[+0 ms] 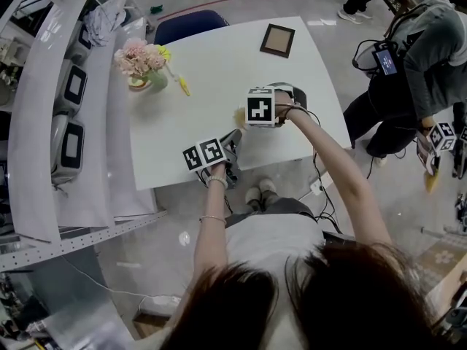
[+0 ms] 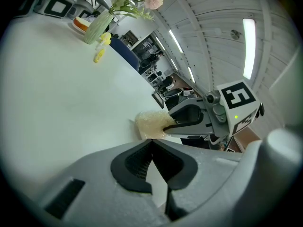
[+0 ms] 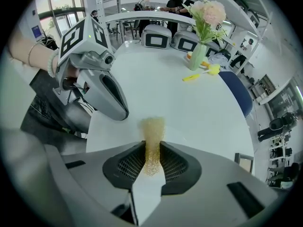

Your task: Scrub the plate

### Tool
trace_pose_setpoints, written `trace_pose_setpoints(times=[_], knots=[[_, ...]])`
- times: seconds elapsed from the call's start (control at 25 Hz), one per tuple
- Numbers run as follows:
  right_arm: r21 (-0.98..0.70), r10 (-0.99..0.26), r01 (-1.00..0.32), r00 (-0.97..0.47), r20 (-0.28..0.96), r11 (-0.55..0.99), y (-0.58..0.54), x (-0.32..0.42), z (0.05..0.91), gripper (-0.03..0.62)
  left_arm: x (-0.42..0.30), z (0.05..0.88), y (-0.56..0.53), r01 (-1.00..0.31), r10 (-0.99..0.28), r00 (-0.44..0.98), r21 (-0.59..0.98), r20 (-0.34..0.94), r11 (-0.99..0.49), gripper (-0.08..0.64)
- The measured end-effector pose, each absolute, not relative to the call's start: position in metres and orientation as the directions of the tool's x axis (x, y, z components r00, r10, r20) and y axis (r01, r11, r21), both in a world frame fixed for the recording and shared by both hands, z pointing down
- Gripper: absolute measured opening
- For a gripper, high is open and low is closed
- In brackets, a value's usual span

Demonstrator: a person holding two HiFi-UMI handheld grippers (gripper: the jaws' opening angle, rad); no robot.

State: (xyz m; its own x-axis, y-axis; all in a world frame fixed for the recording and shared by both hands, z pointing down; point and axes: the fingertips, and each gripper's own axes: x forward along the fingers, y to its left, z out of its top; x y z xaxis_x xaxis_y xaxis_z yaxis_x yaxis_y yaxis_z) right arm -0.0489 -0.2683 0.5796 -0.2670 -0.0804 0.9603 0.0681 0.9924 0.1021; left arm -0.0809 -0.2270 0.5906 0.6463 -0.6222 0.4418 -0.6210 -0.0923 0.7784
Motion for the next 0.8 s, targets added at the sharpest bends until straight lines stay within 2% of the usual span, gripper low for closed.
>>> trace_pose_setpoints(times=[0.8], knots=[[0.147,-0.126,0.056,-0.275,0.953,0.988,-0.302,-0.051,0.578,0.086,-0.085,0.587,-0.238,-0.633,-0.632,0.633,0.769,0.447,-0.092,0.011]])
